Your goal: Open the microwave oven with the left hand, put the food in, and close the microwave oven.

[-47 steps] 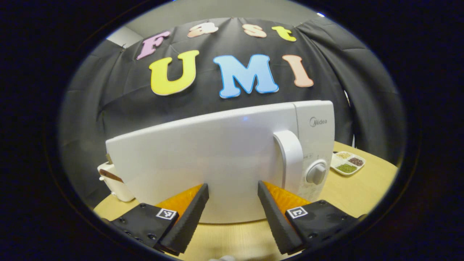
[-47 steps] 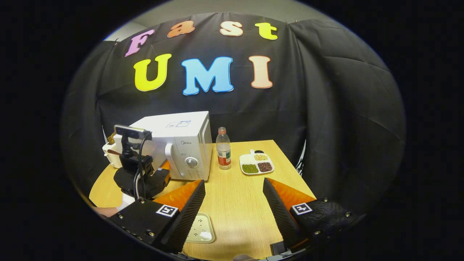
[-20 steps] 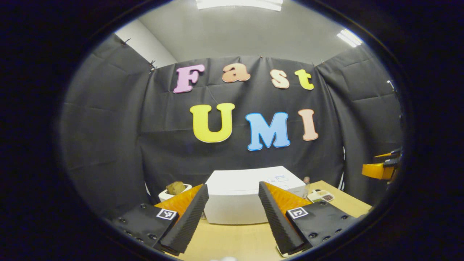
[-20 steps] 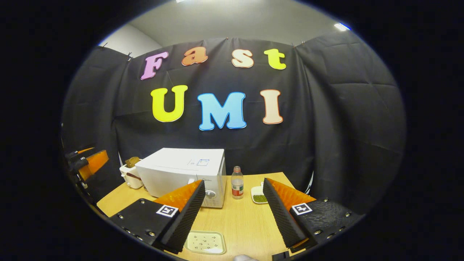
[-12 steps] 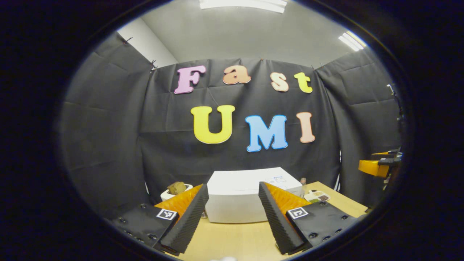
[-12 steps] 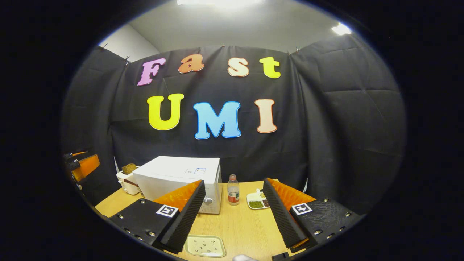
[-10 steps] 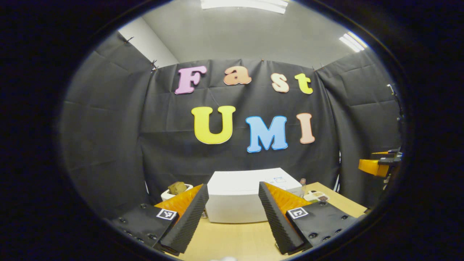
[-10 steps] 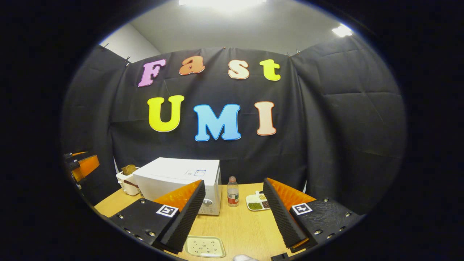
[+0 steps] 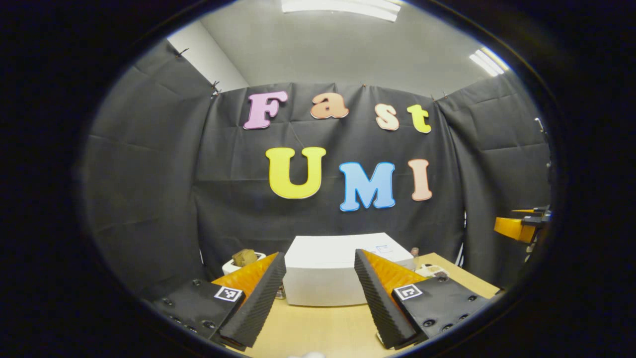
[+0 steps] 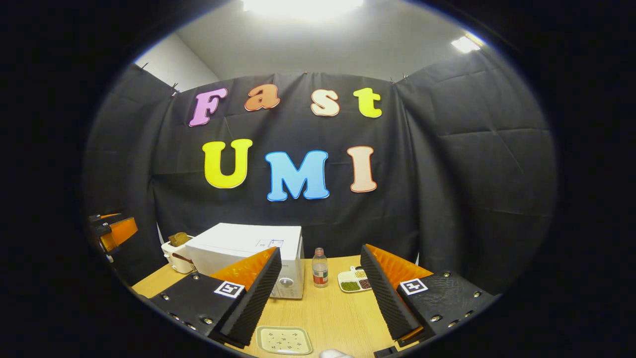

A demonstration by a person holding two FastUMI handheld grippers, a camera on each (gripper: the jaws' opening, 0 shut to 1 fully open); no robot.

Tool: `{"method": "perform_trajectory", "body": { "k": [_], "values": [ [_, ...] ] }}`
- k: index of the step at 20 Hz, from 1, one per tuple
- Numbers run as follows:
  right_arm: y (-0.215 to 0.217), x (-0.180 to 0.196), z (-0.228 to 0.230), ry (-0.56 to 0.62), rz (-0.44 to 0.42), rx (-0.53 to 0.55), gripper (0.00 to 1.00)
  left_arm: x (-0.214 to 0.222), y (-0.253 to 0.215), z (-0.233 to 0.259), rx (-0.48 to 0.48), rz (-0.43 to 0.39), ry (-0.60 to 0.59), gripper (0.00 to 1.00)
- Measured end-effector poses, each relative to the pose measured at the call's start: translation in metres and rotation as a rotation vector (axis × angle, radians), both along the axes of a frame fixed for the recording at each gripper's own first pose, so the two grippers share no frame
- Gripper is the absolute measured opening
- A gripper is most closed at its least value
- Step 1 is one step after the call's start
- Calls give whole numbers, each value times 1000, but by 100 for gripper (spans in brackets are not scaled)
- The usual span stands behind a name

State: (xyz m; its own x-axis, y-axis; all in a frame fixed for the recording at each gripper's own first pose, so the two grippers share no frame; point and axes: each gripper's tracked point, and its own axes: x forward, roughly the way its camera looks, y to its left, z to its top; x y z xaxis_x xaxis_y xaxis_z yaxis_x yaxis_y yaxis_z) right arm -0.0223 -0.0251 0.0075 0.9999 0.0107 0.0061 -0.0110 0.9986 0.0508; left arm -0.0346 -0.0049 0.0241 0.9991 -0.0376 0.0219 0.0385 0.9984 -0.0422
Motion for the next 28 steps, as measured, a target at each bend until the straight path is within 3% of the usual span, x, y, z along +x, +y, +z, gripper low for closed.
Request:
{"method": "perform_trajectory", "body": {
  "k": [28],
  "values": [
    [12, -14, 14, -29, 21, 0, 98, -27, 7, 26, -6, 5, -38, 95]
  ]
}}
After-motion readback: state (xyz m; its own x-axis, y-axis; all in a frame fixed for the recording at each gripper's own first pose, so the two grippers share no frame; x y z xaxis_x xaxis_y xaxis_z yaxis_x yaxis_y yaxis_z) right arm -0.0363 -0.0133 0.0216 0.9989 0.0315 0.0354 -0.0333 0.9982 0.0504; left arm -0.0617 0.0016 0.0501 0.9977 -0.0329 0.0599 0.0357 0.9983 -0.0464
